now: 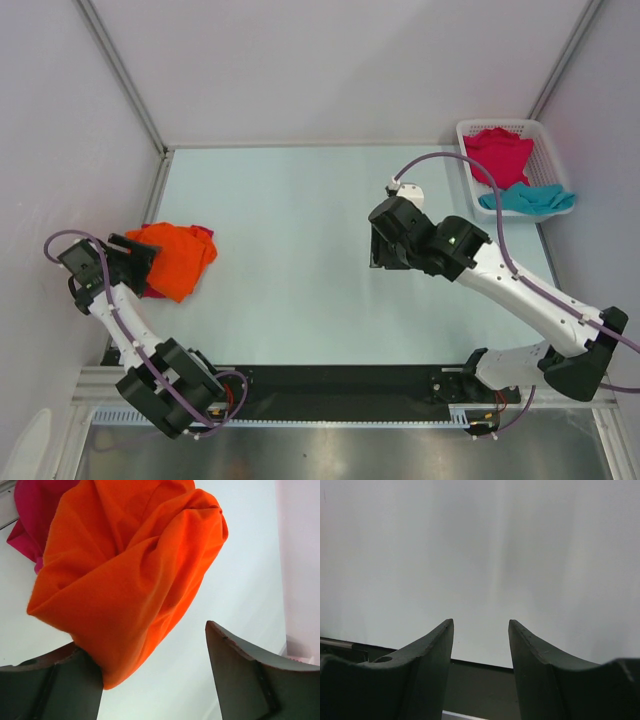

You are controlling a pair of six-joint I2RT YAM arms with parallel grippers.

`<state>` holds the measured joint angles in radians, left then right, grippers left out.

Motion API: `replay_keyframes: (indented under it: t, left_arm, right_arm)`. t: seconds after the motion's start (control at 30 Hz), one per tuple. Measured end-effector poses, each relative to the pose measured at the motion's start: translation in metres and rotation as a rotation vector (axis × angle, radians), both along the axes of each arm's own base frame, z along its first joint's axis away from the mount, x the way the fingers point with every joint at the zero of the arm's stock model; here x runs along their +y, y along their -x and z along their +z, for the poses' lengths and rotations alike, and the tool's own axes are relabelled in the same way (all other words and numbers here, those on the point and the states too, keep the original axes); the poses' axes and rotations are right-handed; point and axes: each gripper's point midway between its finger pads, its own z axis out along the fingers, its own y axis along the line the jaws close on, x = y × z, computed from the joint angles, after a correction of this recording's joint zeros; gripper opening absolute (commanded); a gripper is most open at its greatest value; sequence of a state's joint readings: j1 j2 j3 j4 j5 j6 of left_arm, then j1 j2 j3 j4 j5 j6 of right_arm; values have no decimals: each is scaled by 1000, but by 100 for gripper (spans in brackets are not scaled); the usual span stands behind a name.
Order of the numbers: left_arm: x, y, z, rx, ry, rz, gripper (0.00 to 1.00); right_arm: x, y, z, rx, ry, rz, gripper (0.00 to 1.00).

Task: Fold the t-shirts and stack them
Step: Put the neatly folded tshirt into the corner of the board with the left arm

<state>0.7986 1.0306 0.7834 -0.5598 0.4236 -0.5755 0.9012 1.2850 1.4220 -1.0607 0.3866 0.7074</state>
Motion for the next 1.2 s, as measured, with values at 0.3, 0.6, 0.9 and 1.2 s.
replay_keyframes:
  t: [0.3, 0.6, 0.9, 1.2]
  left_arm:
    - [2, 6, 8, 1, -28, 34, 95]
    - [-13, -4, 90, -219, -136, 1, 99]
    - [-39, -34, 70, -231, -41, -114, 100]
    - [-33, -66, 8, -115, 59, -129, 100]
  right_arm:
    - [7, -3, -2, 6, 10, 6, 53]
    - [9, -6, -4, 7, 20, 2, 53]
    - [15, -8, -12, 22, 40, 10, 53]
    - [15, -8, -8, 18, 34, 9, 53]
